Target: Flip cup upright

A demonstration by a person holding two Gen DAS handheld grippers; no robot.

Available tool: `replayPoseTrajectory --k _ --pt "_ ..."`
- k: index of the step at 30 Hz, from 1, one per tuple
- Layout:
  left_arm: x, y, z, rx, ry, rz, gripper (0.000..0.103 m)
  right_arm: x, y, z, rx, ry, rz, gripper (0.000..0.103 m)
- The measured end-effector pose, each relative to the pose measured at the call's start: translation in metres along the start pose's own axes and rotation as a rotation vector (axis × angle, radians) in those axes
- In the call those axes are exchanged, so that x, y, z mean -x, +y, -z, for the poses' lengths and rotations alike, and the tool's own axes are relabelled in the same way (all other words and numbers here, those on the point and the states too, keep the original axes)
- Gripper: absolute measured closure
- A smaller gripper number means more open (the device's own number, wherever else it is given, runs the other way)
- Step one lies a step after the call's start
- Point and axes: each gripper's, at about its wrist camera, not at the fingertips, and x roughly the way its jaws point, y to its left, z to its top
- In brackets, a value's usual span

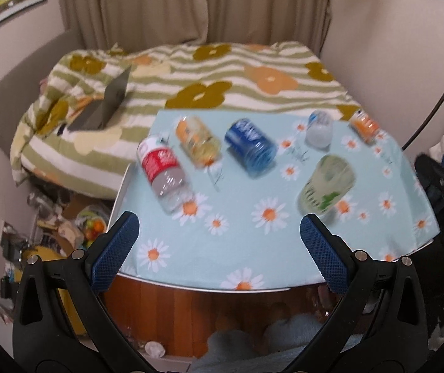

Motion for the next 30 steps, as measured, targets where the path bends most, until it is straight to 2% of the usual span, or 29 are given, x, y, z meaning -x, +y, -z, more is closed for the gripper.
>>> replayPoseTrajectory --k 8,16,30 --pt "0.035 -0.032 -0.010 -0.035 -0.059 -0.002 0.000 0.044 -0.038 0.000 -0.050 0.060 0.077 0.001" --pt "0.039 -0.049 -0.005 -0.040 -0.062 0.002 0.000 0.048 -0.053 0.007 -0.046 0.079 0.107 0.001" --pt "0.042 -0.048 -0.005 -0.034 -0.065 -0.005 0.000 0.049 -0.053 0.009 -0.046 0.077 0.104 0.001"
